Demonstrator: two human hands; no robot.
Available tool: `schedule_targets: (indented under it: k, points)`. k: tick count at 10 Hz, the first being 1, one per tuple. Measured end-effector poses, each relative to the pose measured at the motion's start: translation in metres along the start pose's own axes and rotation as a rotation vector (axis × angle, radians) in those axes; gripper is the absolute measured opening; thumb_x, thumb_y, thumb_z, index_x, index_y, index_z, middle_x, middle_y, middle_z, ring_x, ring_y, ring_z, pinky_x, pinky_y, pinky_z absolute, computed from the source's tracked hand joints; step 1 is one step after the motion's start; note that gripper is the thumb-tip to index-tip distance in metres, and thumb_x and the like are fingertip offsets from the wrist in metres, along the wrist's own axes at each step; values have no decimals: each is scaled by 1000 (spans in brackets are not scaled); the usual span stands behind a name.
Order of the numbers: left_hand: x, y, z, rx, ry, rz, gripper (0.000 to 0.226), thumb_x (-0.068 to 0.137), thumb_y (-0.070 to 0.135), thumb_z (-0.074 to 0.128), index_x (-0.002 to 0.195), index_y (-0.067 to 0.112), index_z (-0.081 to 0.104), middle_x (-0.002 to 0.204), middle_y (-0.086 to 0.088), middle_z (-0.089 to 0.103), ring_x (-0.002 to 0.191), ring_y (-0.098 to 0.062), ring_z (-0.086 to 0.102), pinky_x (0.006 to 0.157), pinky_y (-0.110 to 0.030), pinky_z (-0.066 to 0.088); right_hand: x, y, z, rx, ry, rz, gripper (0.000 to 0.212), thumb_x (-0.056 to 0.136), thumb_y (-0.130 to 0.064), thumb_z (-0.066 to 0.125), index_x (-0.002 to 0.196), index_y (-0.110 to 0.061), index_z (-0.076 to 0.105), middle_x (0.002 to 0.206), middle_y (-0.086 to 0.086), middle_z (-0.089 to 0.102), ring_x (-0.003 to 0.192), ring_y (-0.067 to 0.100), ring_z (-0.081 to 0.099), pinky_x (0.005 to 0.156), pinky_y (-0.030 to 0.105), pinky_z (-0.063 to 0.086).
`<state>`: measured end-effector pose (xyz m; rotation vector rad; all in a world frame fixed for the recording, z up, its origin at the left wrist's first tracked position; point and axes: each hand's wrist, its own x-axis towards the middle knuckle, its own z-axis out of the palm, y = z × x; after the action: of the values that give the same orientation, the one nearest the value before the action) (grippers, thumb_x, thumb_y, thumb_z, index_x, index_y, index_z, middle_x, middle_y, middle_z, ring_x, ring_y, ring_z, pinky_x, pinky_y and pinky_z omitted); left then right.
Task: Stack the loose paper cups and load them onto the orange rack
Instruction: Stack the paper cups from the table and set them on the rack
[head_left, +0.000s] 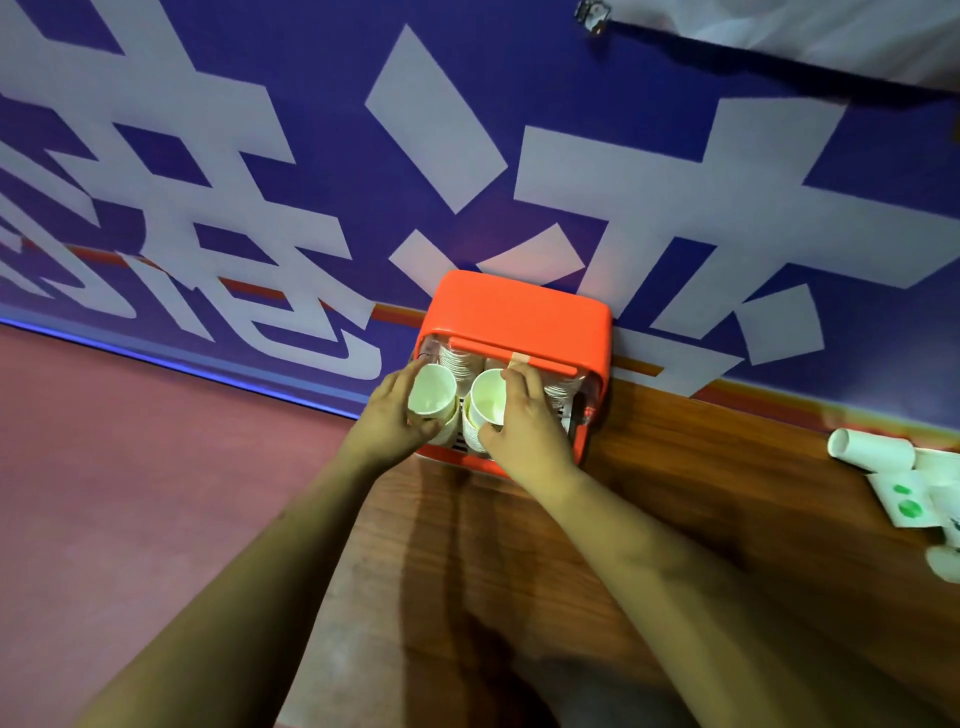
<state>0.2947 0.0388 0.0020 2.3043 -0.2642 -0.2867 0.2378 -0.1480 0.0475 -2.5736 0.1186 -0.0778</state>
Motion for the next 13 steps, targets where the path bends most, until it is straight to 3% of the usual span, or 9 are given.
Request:
schedule_targets:
  k: [2, 4, 7, 8, 9, 10, 11, 12, 13]
  points:
    - [-4, -11, 6, -64, -70, -64, 76, 89, 44, 67, 153, 32, 27, 150, 0, 39, 134, -17, 42, 106, -32, 38, -3, 5, 5, -128, -17, -12, 78, 74, -23, 78, 140, -6, 38, 137, 9, 40, 119, 31, 55, 94, 36, 46]
    - [-2, -12, 3, -115, -79, -66, 70, 90, 39, 67, 150, 32, 32, 146, -2, 45, 127, -21, 51, 104, -45, 47, -3, 12, 16, -125, -86, 91, 86, 72, -34, 83, 140, -8, 37, 135, 7, 41, 118, 29, 54, 97, 35, 44]
    - [-6, -4, 12, -180, -32, -130, 59, 93, 22, 65, 145, 20, 37, 138, 2, 52, 125, -16, 51, 96, -30, 43, 6, 16, 21, 12, -78, 96, 80, 72, -20, 83, 140, -14, 41, 143, 0, 41, 125, 26, 51, 99, 33, 41]
    - [-11, 1, 11, -244, 1, -193, 65, 92, 25, 66, 148, 17, 34, 135, 7, 47, 123, -8, 46, 98, -27, 39, 3, 19, 18, 10, -66, 100, 84, 71, -21, 84, 141, -12, 39, 143, 4, 41, 126, 27, 49, 100, 33, 41]
    - [-20, 1, 11, -233, 31, -261, 69, 88, 37, 69, 146, 20, 36, 139, -3, 46, 124, -17, 50, 102, -38, 45, -3, 18, 7, 13, -78, 135, 81, 74, -28, 81, 140, -8, 37, 140, 10, 40, 125, 31, 48, 100, 38, 42]
    - [-37, 7, 12, -216, 49, -310, 71, 76, 56, 65, 135, 20, 46, 125, -4, 55, 114, -21, 57, 93, -40, 50, -20, 27, -10, 29, -106, 209, 71, 80, -32, 72, 137, -7, 40, 138, 13, 42, 125, 32, 47, 102, 41, 42]
    - [-66, 11, 37, -95, 52, -343, 60, 86, 39, 67, 137, 15, 47, 117, -3, 58, 105, -22, 59, 85, -33, 46, -51, 52, -33, 67, -126, 271, 63, 84, -32, 67, 136, -6, 42, 138, 14, 42, 125, 34, 48, 101, 43, 43]
    - [-100, 24, 73, 52, -47, -385, 48, 90, 27, 67, 128, 2, 53, 125, -17, 58, 114, -31, 56, 94, -35, 45, -92, 88, -70, 29, -192, 369, 57, 93, -25, 59, 139, 1, 38, 142, 21, 37, 131, 38, 39, 105, 41, 32]
    - [-110, 54, 104, 111, -92, -346, 41, 89, 26, 68, 120, 0, 60, 121, -18, 57, 117, -34, 54, 100, -35, 42, -124, 126, -118, -18, -260, 450, 56, 98, -22, 52, 143, 3, 32, 148, 23, 31, 137, 36, 32, 107, 37, 25]
